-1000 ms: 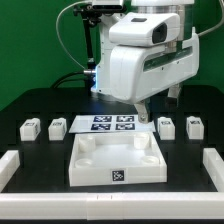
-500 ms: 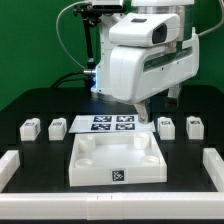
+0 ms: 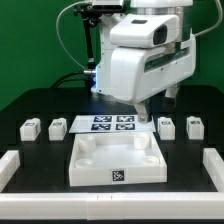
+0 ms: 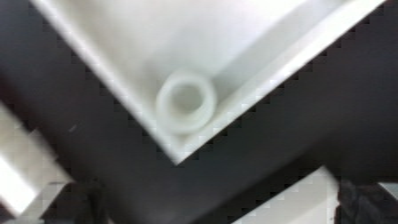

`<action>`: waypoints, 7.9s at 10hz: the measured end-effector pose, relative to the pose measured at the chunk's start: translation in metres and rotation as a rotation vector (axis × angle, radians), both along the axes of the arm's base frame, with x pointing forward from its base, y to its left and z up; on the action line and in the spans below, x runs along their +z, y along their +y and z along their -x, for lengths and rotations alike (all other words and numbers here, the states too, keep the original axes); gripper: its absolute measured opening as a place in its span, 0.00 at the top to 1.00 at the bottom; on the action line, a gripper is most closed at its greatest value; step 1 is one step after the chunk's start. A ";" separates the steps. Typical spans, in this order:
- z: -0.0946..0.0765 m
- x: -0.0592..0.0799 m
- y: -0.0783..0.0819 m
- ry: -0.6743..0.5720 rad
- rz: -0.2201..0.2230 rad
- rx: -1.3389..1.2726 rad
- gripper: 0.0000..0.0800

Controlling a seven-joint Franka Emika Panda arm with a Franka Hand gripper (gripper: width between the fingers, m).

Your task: Assemble one leg

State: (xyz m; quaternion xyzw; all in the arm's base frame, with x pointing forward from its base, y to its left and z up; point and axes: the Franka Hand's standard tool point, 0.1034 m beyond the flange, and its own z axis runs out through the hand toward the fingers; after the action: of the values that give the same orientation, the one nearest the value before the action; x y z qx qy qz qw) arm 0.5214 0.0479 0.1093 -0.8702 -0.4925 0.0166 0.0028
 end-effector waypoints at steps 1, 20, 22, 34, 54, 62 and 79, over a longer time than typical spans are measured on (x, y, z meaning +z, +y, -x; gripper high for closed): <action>0.027 -0.001 -0.011 0.016 0.000 0.153 0.19; 0.084 -0.098 -0.071 0.001 -0.041 0.540 0.60; 0.083 -0.098 -0.071 -0.002 -0.040 0.539 0.93; 0.023 -0.096 -0.009 -0.058 -0.073 0.517 0.93; 0.021 -0.083 0.021 -0.063 -0.070 0.406 0.19; 0.054 -0.033 0.094 -0.066 -0.061 -0.323 0.19; 0.111 -0.074 0.121 0.631 0.356 -1.073 0.19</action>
Offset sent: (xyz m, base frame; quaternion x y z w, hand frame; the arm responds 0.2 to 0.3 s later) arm 0.0000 0.0000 0.0000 0.0000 0.0000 -0.1790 0.9838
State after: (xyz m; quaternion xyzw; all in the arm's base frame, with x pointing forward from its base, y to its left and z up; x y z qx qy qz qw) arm 0.4101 0.1685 0.0355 -0.9359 0.0458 0.3491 0.0108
